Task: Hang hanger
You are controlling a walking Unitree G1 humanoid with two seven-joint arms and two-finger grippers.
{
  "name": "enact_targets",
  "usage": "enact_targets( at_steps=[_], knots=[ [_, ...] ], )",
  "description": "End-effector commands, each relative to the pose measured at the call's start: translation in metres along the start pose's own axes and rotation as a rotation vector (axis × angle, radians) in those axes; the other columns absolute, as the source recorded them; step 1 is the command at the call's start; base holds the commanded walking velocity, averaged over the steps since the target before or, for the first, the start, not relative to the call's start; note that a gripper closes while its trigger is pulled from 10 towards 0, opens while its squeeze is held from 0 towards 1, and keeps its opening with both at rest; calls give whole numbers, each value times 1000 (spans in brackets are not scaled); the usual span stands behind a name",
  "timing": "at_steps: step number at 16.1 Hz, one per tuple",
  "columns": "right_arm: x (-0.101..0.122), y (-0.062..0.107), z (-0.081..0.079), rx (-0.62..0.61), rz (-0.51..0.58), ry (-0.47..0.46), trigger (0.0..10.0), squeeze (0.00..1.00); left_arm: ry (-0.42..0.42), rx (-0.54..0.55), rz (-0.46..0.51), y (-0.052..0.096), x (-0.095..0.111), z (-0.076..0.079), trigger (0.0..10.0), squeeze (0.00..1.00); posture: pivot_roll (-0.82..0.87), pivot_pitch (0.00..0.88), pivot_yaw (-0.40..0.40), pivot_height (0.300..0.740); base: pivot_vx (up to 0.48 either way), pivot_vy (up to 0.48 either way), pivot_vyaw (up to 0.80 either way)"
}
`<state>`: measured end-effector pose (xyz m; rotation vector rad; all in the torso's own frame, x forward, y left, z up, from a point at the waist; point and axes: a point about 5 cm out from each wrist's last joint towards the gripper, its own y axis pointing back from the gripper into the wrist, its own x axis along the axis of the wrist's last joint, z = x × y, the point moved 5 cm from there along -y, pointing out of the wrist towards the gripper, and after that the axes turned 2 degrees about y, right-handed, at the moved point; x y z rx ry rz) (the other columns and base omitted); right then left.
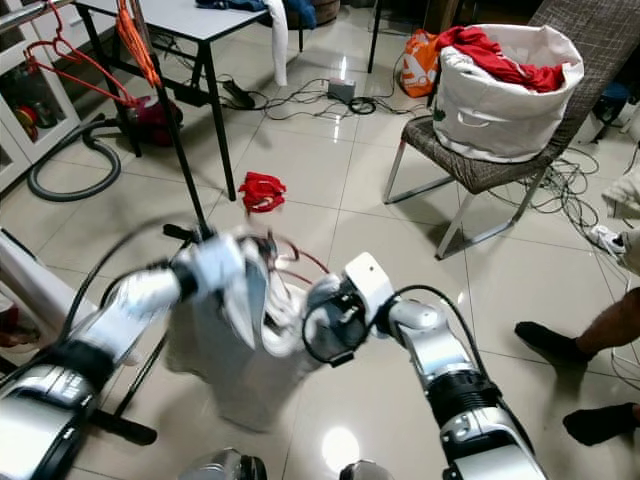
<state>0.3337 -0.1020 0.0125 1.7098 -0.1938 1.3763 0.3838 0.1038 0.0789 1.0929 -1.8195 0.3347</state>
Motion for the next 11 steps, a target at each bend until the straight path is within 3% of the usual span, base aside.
enact_targets(
  at_steps=[1,2,4,8,11],
  knots=[
    [36,-10,-20,85,111,35,10000,0,176,-11,33,-19,20,8,10000,0,-42,0,13,740,0,0,0],
    [38,-13,-19,76,114,24,10000,0,280,-10,3,-26,21,9,10000,0,-45,0,16,740,0,0,0],
    [45,-17,-18,60,126,10,10000,0,343,-5,-18,-34,25,11,10000,0,-46,0,19,740,0,0,0],
    [53,-21,-7,13,128,8,10000,0,368,-44,-66,-49,37,24,10000,0,-55,0,36,740,0,0,0],
    [51,-20,2,-21,122,-9,10000,0,298,-95,-85,-55,45,34,10000,0,-66,0,52,740,0,0,0]
  ],
)
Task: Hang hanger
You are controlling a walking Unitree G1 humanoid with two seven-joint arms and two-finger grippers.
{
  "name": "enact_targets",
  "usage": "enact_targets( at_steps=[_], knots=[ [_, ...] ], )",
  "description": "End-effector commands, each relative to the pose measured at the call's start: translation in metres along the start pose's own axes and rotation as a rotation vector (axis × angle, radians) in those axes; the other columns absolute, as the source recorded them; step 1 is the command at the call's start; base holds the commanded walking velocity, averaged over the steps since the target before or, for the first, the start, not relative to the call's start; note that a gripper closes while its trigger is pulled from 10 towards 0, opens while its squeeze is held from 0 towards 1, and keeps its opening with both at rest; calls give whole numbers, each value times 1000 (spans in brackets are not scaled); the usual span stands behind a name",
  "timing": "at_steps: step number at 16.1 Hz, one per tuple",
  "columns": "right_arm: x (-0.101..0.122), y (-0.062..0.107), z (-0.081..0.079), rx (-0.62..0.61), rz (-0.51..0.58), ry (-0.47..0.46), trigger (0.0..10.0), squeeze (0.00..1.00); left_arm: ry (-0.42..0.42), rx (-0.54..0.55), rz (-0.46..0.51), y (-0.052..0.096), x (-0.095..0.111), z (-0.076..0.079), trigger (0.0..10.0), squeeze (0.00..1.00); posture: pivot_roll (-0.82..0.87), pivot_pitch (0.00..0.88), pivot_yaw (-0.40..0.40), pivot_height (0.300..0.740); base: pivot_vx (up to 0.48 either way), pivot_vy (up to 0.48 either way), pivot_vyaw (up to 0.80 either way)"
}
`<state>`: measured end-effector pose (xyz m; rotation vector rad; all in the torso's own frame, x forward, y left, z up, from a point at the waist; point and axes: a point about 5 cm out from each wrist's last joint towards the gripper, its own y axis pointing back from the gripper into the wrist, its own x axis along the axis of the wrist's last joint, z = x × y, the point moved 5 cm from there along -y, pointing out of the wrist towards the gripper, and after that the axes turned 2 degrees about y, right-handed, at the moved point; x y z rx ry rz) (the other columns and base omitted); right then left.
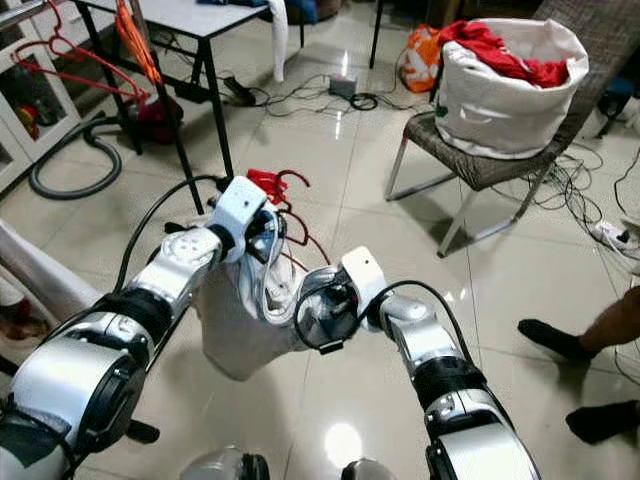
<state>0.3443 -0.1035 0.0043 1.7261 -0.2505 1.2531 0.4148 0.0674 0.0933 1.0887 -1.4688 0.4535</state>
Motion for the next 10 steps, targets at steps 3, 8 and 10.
enact_targets(
  at_steps=[3,8,10],
  knots=[
    [51,-9,-15,41,159,68,10000,0,-6,-127,-22,-10,1,41,10000,0,-67,0,56,740,0,0,0],
    [46,-12,-23,62,152,60,10000,0,2,-121,-21,-10,0,40,10000,1000,-61,0,56,740,0,0,0],
    [47,-12,-22,57,153,58,10000,0,0,-125,-19,-10,0,41,10000,1000,-60,0,57,740,0,0,0]
  ],
)
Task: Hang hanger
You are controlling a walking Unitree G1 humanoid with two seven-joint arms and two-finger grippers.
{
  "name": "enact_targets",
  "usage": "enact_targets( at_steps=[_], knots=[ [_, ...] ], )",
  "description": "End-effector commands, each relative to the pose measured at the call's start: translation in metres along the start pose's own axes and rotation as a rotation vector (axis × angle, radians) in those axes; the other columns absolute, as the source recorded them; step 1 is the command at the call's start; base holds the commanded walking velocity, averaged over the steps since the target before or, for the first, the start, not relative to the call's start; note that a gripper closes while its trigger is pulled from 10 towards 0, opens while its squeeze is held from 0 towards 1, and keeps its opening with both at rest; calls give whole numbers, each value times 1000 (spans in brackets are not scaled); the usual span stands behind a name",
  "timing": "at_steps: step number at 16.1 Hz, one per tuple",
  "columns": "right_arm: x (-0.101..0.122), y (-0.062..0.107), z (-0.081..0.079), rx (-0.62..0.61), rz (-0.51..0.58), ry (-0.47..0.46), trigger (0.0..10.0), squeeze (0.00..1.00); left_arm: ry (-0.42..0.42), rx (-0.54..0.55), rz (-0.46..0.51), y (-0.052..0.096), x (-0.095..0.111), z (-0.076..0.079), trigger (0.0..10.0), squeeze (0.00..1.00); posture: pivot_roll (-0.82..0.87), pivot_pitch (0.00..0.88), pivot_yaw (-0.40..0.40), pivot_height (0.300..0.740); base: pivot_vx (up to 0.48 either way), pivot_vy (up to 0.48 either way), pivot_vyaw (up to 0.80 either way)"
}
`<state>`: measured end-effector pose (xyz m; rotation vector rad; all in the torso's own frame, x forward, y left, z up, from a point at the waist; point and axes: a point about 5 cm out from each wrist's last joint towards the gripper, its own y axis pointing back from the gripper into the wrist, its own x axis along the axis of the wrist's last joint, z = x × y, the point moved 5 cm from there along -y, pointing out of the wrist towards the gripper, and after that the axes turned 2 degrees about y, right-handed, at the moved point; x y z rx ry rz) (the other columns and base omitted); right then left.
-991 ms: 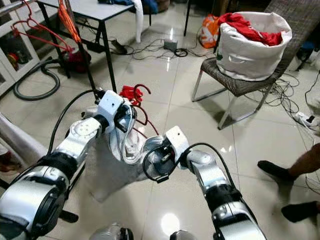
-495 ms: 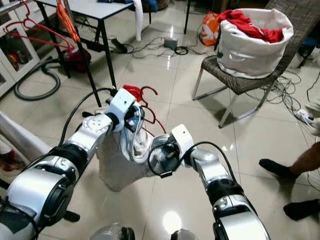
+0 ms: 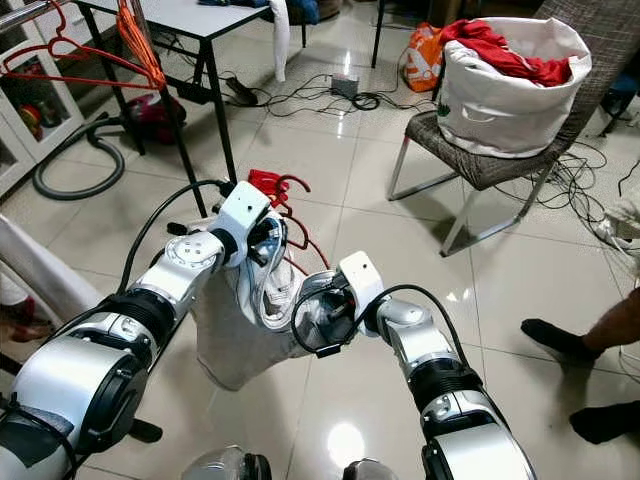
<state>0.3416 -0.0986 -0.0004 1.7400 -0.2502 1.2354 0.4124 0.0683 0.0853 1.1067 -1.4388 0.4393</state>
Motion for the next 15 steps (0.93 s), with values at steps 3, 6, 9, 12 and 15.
enact_targets(
  at_steps=[3,6,9,12,15],
  knots=[
    [52,-9,-17,47,163,74,10000,0,-16,-145,22,-10,9,42,10000,1000,-58,0,57,740,0,0,0],
    [50,-10,-17,42,162,72,10000,0,1,-156,17,-9,8,42,10000,1000,-54,0,57,740,0,0,0],
    [50,-10,-17,42,162,69,10000,0,23,-155,3,-9,4,41,10000,1000,-54,0,57,740,0,0,0],
    [50,-10,-16,40,164,58,10000,0,52,-156,0,-8,3,39,10000,1000,-57,0,58,740,0,0,0],
    [48,-10,-15,29,163,50,10000,0,77,-163,4,-7,4,37,10000,1000,-59,0,59,740,0,0,0]
  ],
)
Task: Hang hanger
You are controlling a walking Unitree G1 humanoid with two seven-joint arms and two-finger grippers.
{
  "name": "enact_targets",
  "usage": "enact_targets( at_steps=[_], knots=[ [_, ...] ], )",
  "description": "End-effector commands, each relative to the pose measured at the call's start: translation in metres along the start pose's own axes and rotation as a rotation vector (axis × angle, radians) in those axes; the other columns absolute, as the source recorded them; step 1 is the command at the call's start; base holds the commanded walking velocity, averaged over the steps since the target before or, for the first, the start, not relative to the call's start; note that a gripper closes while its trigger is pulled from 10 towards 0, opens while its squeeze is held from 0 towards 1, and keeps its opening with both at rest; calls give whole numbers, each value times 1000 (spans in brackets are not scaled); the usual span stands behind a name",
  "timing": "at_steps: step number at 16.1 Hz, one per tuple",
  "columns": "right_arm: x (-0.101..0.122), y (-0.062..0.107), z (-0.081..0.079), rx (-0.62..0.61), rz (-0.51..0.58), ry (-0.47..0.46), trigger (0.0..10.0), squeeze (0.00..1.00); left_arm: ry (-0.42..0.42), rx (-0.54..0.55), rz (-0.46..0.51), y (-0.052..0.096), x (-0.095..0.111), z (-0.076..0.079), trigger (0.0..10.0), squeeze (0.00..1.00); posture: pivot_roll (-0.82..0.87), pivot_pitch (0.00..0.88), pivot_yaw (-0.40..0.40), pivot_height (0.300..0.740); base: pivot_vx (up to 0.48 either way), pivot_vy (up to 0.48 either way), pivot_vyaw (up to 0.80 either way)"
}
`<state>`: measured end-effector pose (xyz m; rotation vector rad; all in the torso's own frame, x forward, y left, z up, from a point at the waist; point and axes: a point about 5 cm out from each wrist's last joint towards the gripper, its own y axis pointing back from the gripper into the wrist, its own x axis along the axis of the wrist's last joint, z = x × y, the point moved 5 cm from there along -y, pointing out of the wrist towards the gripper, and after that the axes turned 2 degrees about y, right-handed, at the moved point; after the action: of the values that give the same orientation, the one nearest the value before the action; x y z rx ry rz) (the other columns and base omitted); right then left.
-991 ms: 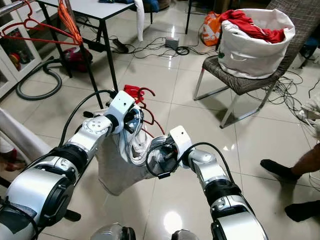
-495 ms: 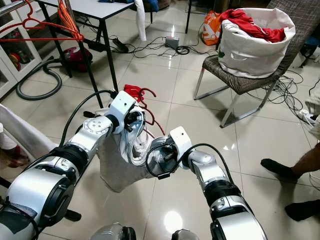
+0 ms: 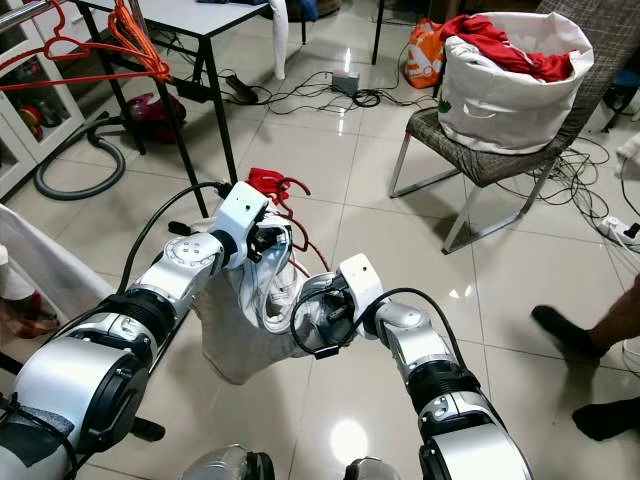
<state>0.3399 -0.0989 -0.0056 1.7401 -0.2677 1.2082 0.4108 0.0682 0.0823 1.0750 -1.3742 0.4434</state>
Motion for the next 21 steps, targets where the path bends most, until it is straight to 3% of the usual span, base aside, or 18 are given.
enact_targets(
  at_steps=[1,5,9,17,21],
  knots=[
    [53,-8,-16,46,168,70,10000,0,16,-143,13,-8,5,36,10000,1000,-59,0,59,740,0,0,0],
    [56,-9,-11,8,180,55,10000,0,43,-137,9,-7,5,32,10000,1000,-54,0,60,740,0,0,0],
    [63,-8,-3,-72,224,44,10000,0,37,-109,50,-6,22,19,10000,1000,-50,0,61,740,0,0,0],
    [78,-4,13,-263,338,93,10000,0,8,34,150,13,50,-40,10000,1000,-35,0,62,740,0,0,0],
    [79,-2,17,-289,347,118,10000,0,29,63,155,18,46,-49,10000,1000,-33,0,55,740,0,0,0]
  ],
)
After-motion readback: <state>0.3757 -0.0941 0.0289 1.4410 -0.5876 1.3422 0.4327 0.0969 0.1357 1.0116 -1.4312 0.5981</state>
